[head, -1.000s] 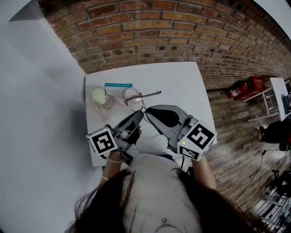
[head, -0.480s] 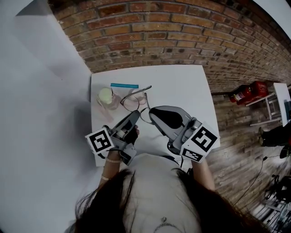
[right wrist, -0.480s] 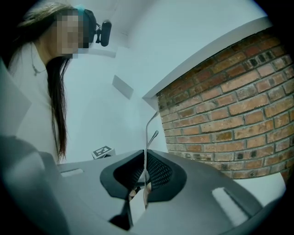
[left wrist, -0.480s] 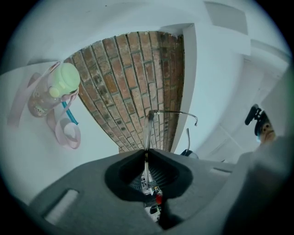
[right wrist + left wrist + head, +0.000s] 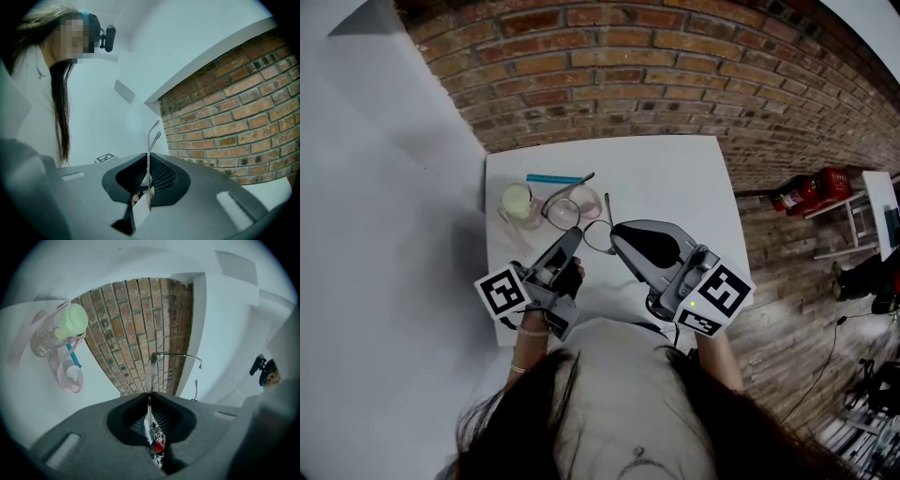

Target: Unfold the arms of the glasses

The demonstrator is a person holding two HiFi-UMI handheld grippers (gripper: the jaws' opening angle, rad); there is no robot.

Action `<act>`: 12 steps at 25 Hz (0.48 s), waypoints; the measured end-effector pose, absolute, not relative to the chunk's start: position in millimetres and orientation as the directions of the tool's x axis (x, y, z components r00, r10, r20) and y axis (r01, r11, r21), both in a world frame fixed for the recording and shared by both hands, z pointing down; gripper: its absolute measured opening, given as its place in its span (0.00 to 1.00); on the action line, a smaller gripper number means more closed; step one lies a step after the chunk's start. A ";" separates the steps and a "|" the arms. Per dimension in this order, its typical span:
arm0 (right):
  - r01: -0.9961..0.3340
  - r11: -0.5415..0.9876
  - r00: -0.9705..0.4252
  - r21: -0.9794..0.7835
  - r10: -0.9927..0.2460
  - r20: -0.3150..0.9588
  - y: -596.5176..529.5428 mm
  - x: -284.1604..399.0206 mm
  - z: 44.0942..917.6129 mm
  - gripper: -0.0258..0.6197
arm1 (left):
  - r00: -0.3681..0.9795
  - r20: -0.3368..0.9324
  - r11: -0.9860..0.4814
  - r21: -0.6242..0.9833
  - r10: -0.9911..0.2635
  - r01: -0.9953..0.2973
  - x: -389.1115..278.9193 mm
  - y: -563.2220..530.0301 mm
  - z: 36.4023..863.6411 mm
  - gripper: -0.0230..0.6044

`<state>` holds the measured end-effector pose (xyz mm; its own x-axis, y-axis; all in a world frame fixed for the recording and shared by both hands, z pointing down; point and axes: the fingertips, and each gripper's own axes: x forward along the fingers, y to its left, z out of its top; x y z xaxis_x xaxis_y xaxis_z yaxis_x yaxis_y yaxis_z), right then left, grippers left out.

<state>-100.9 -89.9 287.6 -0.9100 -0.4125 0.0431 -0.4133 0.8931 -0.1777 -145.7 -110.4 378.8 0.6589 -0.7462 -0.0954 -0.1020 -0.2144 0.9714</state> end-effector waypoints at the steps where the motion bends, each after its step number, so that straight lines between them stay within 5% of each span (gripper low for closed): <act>1: -0.414 0.892 -0.909 -0.179 -0.414 0.041 -90.8 -99.9 287.3 0.08 | 0.657 -0.096 -0.213 0.972 -0.748 -0.100 -145.9 -111.8 378.8 0.07; 12: -0.430 0.883 -0.901 -0.190 -0.433 0.028 -97.7 -86.6 286.8 0.08 | 0.634 -0.102 -0.207 0.974 -0.766 -0.094 -148.9 -122.6 378.8 0.07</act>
